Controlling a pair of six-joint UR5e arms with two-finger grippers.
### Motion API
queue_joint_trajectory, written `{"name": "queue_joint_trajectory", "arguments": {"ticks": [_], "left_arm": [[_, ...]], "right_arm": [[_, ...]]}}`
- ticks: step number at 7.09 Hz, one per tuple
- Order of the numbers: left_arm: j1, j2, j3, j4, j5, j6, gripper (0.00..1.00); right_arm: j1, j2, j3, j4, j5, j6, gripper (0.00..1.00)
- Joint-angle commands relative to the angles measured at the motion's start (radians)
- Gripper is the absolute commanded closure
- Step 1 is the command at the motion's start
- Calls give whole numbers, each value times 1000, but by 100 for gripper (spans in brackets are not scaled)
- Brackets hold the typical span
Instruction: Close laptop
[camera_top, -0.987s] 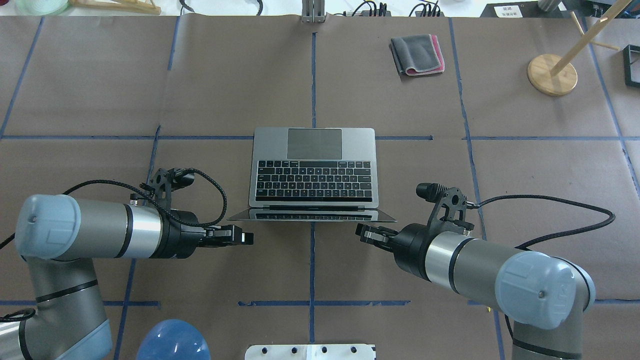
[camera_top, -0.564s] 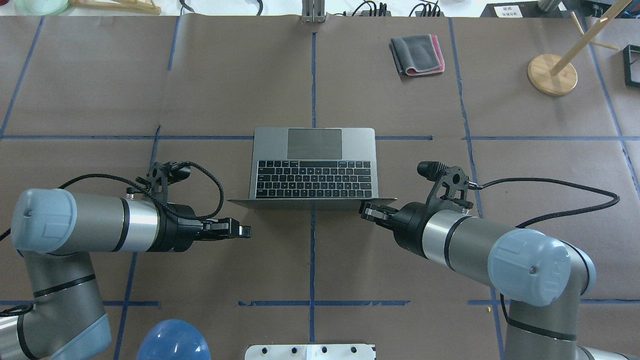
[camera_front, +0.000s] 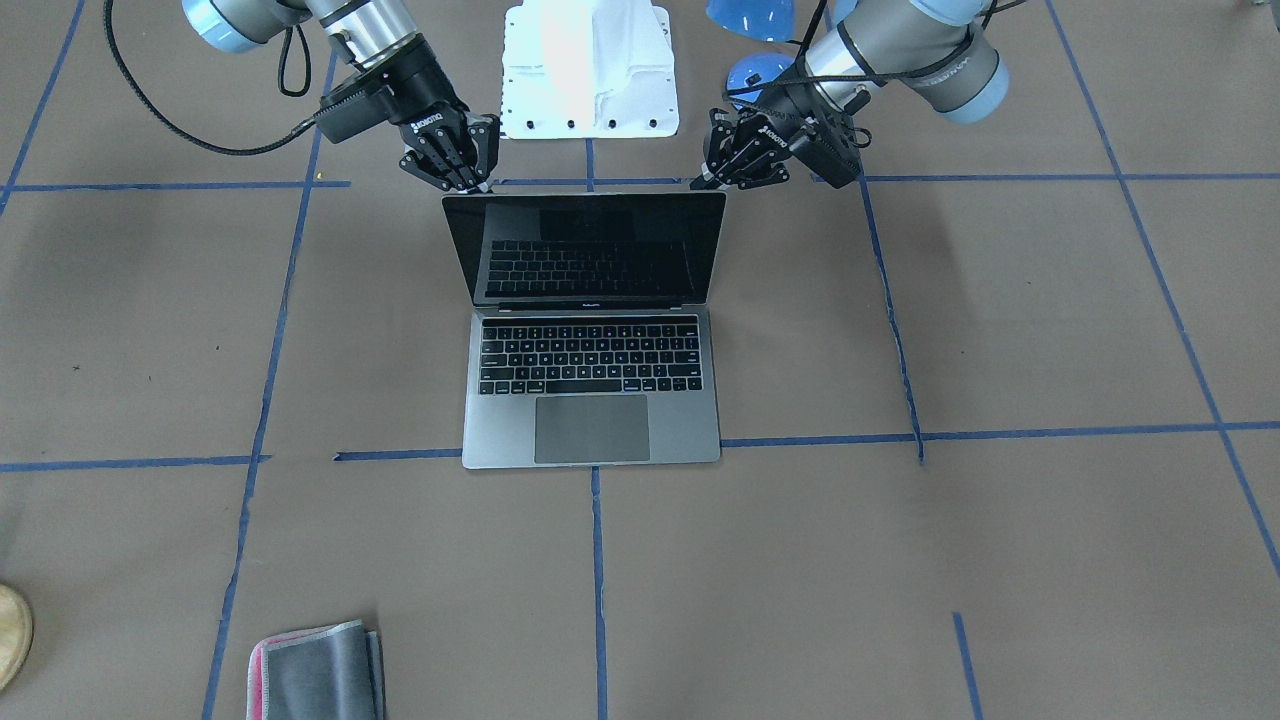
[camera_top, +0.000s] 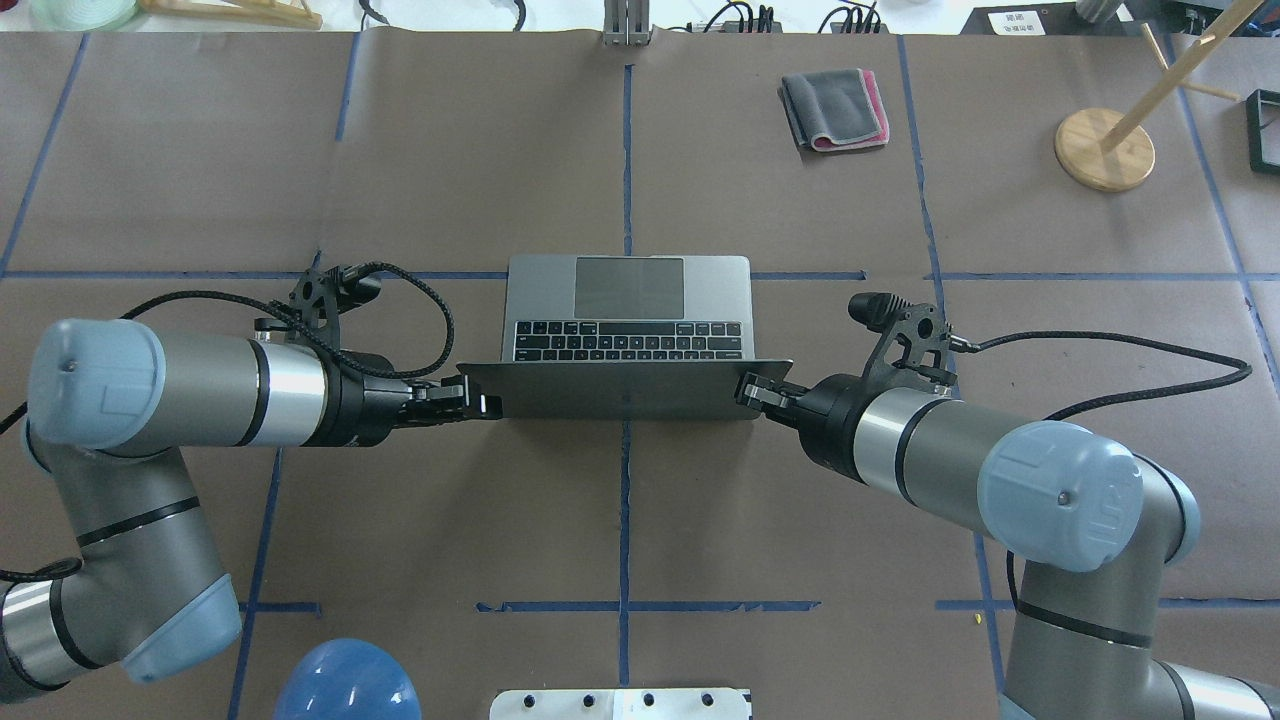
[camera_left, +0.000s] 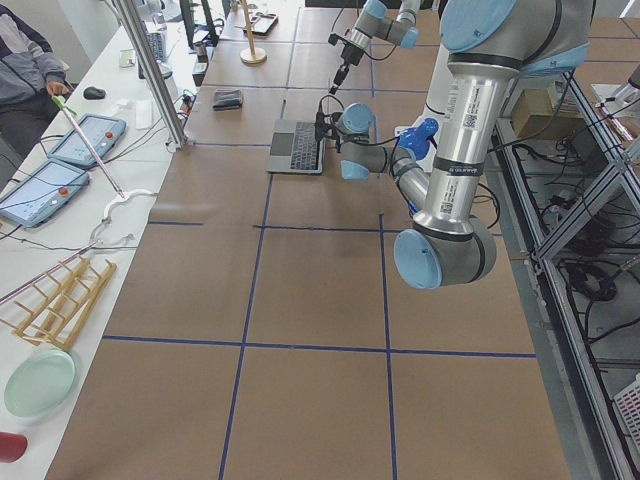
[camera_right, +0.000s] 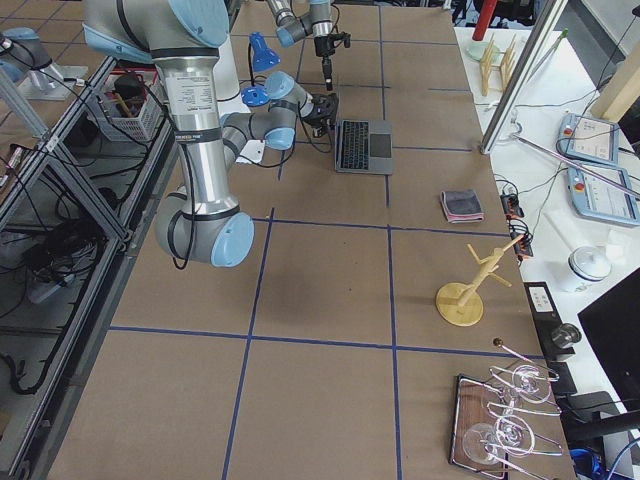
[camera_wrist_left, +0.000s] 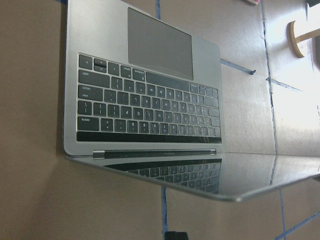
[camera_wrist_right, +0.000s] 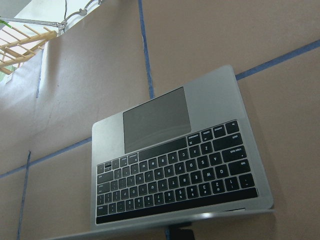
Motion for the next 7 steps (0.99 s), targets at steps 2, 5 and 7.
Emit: {"name": "queue_joint_trajectory", "arguments": {"ticks": [2,5,7], "left_arm": [[-66,-98,93,67,-1,1,100],[-115,-173,224,65,-2,12,100],[-125,-224,307,65,-2,17,100]], "right_arm": [[71,98,-65,-108,60,0,100],[140,143,-159,-133,116,-7,100],[195,233,-316,-134,158,-11,100]]}}
